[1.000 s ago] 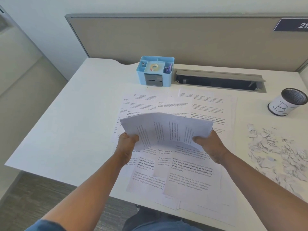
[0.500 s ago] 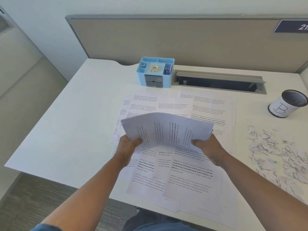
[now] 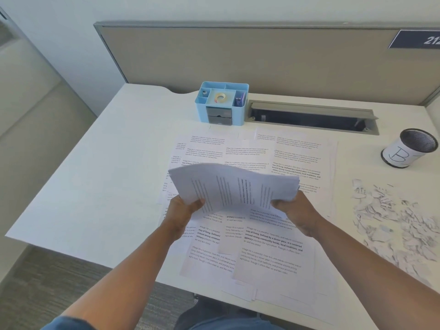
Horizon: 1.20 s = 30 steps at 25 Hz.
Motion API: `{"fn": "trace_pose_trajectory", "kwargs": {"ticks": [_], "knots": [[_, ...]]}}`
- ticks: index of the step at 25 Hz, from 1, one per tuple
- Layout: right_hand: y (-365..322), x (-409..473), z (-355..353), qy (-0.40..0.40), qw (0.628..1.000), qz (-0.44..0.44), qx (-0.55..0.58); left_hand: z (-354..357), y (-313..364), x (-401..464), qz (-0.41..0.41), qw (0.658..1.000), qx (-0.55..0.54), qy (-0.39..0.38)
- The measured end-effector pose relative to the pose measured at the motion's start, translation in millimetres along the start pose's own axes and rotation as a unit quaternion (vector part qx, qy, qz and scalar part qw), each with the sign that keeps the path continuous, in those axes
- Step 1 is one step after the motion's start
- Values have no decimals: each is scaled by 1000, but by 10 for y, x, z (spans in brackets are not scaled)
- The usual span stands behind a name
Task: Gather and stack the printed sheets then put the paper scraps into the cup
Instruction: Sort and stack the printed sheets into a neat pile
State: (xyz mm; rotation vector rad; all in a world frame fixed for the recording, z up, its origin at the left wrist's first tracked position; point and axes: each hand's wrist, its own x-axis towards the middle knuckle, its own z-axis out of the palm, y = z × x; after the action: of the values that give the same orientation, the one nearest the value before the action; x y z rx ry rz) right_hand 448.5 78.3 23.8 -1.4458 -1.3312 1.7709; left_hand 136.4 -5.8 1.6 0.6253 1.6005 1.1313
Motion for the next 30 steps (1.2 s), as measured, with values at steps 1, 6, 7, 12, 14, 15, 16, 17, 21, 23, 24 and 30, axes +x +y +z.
{"fn": "trace_pose_trajectory", "kwargs": {"ticks": [1,6,7,12,14,15,16,17,21,23,24,30], "knots": [[-5,5,-7,2,1000,2,-3,-8,26,-4,5,1000,11,7],[-191,-49,-42,-28,999,0,26,-72,310,-31,42,996,76,16],[-254,-64,-53,-35,999,-6,37,-103,394,-44,48,995,90,7],[-488,-18,-172,18,997,-70,39,-317,771,-63,61,980,189,-30],[-581,-25,-181,66,991,-113,-32,-355,895,-67,67,973,220,-33],[-627,-34,-171,82,985,-135,-73,-361,953,-70,69,970,232,-35],[-669,-39,-153,92,977,-151,-121,-361,1004,-71,72,966,246,-37],[-714,-51,-125,88,968,-157,-177,-355,1052,-73,77,961,263,-41],[-905,-107,56,-19,926,-119,-359,-275,1210,-67,85,940,322,-74],[-939,-125,126,-63,930,-105,-347,-222,1291,-73,91,927,354,-89],[-937,-136,152,-76,943,-95,-311,-203,1327,-76,96,919,372,-93],[-777,-113,154,-59,984,-74,-148,-107,1206,-61,143,941,305,21]]}}
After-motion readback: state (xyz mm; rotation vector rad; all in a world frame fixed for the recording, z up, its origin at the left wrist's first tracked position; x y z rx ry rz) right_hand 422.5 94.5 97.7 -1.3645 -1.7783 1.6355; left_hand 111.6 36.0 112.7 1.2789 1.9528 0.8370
